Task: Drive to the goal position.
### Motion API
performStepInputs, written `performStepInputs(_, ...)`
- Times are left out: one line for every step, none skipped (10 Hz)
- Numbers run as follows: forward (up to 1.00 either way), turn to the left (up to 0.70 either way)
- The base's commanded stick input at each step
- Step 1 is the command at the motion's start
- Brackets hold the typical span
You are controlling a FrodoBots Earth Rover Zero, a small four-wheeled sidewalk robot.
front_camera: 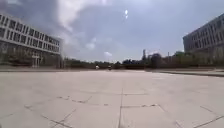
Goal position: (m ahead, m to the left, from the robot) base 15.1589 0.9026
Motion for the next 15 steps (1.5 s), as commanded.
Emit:
performStepInputs(0.70, 0.00)
performStepInputs(0.70, 0.00)
performStepInputs(0.70, 0.00)
performStepInputs(0.70, 0.00)
performStepInputs(0.70, 0.00)
performStepInputs(0.70, 0.00)
performStepInputs(0.70, 0.00)
performStepInputs(0.70, 0.00)
performStepInputs(0.70, 0.00)
performStepInputs(0.70, 0.00)
performStepInputs(0.70, 0.00)
performStepInputs(0.70, 0.00)
performStepInputs(0.70, 0.00)
performStepInputs(0.70, 0.00)
performStepInputs(0.70, 0.00)
